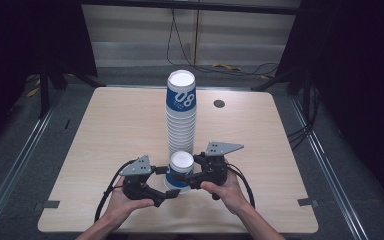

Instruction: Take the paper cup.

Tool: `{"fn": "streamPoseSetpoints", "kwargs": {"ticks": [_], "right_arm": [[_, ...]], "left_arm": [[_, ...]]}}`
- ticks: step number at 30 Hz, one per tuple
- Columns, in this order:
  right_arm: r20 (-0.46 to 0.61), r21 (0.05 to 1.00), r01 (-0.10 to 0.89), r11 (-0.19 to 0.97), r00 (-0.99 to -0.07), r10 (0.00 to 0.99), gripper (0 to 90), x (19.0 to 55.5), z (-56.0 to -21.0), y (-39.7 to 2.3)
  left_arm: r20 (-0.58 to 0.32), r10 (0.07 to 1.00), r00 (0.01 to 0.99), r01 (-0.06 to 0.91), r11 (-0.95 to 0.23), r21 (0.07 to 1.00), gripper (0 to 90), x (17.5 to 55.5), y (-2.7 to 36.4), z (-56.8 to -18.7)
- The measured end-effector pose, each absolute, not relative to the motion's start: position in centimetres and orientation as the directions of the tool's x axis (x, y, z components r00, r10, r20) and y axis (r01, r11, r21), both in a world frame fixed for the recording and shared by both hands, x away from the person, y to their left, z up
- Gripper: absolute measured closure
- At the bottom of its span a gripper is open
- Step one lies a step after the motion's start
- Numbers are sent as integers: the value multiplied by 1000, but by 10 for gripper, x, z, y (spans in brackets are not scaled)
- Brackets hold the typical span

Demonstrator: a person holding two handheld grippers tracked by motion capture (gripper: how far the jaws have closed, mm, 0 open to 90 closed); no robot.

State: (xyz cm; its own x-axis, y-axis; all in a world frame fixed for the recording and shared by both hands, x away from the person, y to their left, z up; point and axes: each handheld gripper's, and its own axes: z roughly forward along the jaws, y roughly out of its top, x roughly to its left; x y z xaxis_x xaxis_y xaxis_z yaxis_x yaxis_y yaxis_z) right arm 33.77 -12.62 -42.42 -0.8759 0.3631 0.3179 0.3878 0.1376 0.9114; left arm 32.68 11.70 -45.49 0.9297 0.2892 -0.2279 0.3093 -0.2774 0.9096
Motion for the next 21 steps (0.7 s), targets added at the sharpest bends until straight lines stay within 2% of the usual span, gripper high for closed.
{"fn": "streamPoseSetpoints", "kwargs": {"ticks": [8,11,21], "right_arm": [[329,907,398,137,-874,358,284,336,-427,-121],[332,905,401,142,-874,354,283,335,-428,-119],[344,905,406,129,-875,340,282,333,-431,-113]], "left_arm": [[-241,283,929,317,-269,909,129,327,115,-457],[-252,278,927,324,-255,911,159,327,114,-457],[-256,267,929,323,-247,914,157,329,108,-460]]}}
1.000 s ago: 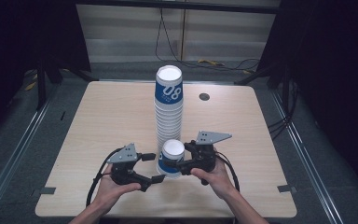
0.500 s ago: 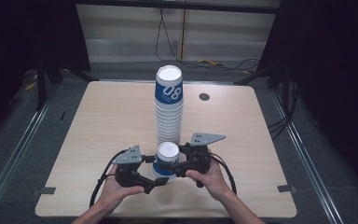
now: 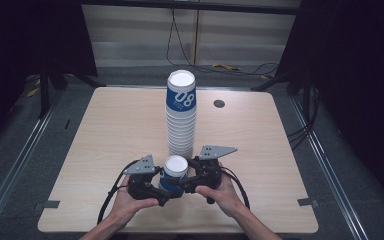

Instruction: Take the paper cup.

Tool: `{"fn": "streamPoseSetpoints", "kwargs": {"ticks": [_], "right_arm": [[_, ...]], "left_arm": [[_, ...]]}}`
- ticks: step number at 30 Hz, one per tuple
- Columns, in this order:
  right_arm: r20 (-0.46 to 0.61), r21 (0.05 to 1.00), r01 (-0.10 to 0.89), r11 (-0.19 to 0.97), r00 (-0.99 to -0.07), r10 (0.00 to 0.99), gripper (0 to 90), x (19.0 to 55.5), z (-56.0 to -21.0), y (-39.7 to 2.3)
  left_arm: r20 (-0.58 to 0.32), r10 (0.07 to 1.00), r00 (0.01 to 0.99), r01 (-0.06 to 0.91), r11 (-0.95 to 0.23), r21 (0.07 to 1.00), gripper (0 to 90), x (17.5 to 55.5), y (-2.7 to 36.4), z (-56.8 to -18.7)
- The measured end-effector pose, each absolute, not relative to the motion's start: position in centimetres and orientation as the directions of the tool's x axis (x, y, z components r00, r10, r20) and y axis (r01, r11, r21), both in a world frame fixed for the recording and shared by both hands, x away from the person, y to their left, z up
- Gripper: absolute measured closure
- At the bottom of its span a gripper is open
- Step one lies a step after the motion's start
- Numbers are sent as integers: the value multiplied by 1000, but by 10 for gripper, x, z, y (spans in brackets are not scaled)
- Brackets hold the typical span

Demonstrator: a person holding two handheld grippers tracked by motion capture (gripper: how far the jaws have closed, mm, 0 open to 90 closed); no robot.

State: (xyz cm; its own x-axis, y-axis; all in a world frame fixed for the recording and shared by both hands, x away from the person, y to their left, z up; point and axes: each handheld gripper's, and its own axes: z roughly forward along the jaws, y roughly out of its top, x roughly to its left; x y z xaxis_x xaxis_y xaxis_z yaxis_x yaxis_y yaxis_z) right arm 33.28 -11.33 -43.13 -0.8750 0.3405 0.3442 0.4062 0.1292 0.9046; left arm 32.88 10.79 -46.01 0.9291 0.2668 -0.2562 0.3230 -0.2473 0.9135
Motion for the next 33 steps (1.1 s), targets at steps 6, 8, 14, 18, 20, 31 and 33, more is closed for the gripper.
{"fn": "streamPoseSetpoints", "kwargs": {"ticks": [6,8,14,18,20,31,33], "right_arm": [[357,902,416,118,-870,340,275,332,-430,-115],[361,898,422,122,-868,340,272,332,-430,-115],[377,877,450,170,-862,338,191,333,-430,-116],[381,870,459,182,-859,342,136,333,-430,-115],[386,871,459,176,-860,334,136,333,-428,-116],[367,871,450,196,-862,351,140,334,-424,-125],[358,868,449,211,-861,360,140,335,-424,-127]], "left_arm": [[-239,261,935,305,-249,919,190,328,111,-458],[-233,256,938,299,-260,918,193,328,111,-459],[-226,243,943,289,-267,919,202,327,112,-458],[-221,242,945,286,-280,917,208,327,113,-458],[-219,240,946,285,-286,915,210,327,113,-458],[-226,257,940,304,-327,895,209,327,117,-463],[-232,258,938,311,-329,891,210,327,120,-464]]}}
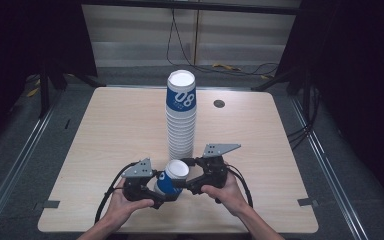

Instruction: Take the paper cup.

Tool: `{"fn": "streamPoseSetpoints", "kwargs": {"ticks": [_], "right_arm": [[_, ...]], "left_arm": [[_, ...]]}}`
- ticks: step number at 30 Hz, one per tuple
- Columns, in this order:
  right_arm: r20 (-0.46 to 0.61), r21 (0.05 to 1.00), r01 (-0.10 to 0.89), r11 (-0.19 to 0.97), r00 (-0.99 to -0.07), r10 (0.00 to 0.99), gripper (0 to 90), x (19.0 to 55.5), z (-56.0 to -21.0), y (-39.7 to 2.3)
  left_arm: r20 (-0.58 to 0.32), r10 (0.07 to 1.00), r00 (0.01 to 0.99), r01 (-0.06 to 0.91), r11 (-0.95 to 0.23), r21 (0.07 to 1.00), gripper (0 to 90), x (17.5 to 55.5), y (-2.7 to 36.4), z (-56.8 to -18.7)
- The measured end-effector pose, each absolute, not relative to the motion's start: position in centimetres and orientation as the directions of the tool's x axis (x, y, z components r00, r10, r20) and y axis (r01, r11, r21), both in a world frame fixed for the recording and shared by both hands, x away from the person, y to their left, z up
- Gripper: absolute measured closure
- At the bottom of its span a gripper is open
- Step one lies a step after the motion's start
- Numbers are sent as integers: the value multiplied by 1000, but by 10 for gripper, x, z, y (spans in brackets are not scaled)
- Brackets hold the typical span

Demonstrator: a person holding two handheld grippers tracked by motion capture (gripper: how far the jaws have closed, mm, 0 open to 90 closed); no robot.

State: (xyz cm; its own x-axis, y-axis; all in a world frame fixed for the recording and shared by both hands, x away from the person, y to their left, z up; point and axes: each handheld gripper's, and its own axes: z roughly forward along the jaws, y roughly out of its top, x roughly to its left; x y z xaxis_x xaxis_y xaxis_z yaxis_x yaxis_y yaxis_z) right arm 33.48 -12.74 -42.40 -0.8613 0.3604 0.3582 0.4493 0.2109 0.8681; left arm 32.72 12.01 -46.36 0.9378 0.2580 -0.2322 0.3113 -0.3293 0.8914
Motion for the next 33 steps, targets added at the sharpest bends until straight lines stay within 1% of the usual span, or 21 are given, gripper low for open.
{"fn": "streamPoseSetpoints", "kwargs": {"ticks": [7,8,11,14,16,18,23,25,29,31,33], "right_arm": [[334,876,432,216,-865,375,147,335,-421,-133],[331,874,432,220,-864,380,145,335,-420,-134],[335,871,437,224,-863,379,145,335,-420,-135],[332,867,436,240,-866,374,143,335,-421,-136],[331,865,437,248,-866,375,143,334,-421,-138],[309,862,425,275,-872,379,137,336,-421,-140],[288,855,413,315,-881,375,139,337,-420,-141],[257,849,393,354,-891,373,140,336,-420,-141],[249,837,391,383,-895,370,140,336,-422,-141],[247,827,395,400,-895,372,146,336,-424,-140],[242,825,387,411,-900,361,178,336,-425,-140]], "left_arm": [[-246,283,927,334,-321,886,210,330,127,-461],[-234,291,928,328,-333,884,210,331,128,-459],[-238,291,927,330,-330,884,211,332,129,-457],[-229,292,929,328,-361,873,212,335,129,-456],[-243,288,926,340,-363,868,213,336,130,-456],[-241,288,927,340,-374,863,214,336,131,-455],[-223,323,920,347,-403,846,214,337,135,-455],[-218,321,922,344,-415,842,215,338,136,-455],[-202,327,923,336,-432,837,217,339,138,-452],[-202,330,922,340,-443,830,219,339,139,-453],[-189,332,924,333,-459,824,219,338,138,-454]]}}
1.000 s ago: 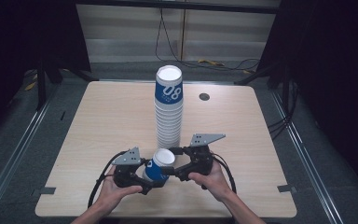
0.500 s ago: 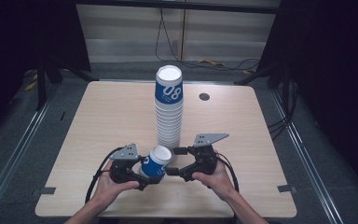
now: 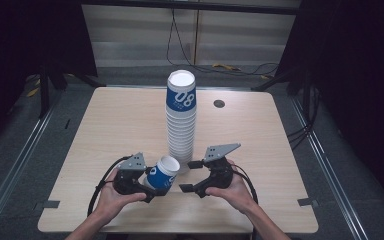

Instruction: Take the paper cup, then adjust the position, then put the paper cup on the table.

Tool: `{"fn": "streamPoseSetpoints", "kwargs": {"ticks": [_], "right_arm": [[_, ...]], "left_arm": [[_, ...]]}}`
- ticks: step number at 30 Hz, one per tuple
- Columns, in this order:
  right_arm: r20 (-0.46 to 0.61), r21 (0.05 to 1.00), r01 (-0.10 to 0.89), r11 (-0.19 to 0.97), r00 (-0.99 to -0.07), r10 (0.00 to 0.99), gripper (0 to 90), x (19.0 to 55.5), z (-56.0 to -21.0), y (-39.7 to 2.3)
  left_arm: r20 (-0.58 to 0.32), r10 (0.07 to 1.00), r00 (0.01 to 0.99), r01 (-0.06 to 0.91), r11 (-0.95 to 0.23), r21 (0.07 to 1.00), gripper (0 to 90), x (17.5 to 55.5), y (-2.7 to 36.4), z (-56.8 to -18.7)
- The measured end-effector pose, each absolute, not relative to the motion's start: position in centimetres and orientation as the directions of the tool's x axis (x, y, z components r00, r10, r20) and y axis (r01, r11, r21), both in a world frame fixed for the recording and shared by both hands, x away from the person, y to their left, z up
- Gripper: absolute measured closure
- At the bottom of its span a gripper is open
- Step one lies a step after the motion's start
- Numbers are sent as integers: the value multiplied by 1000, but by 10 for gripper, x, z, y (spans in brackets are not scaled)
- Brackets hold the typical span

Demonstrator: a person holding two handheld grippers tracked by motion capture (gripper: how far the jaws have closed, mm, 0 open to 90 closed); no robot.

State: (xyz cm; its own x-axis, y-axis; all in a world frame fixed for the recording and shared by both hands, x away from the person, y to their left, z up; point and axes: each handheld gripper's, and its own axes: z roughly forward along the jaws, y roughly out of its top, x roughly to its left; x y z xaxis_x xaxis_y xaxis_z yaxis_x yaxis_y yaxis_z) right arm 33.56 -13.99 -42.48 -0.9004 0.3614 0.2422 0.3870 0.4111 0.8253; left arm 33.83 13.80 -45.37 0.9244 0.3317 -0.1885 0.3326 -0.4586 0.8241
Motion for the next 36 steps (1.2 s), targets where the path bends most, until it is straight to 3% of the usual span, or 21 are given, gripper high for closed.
{"fn": "streamPoseSetpoints", "kwargs": {"ticks": [25,29,36], "right_arm": [[182,759,351,548,-923,339,170,337,-418,-140],[173,744,340,575,-929,326,240,338,-417,-138],[160,705,320,633,-941,298,240,338,-417,-136]], "left_arm": [[-141,291,946,296,-605,739,224,337,127,-453],[-128,284,950,284,-622,730,224,336,124,-450],[-105,248,963,249,-676,693,224,333,116,-449]]}}
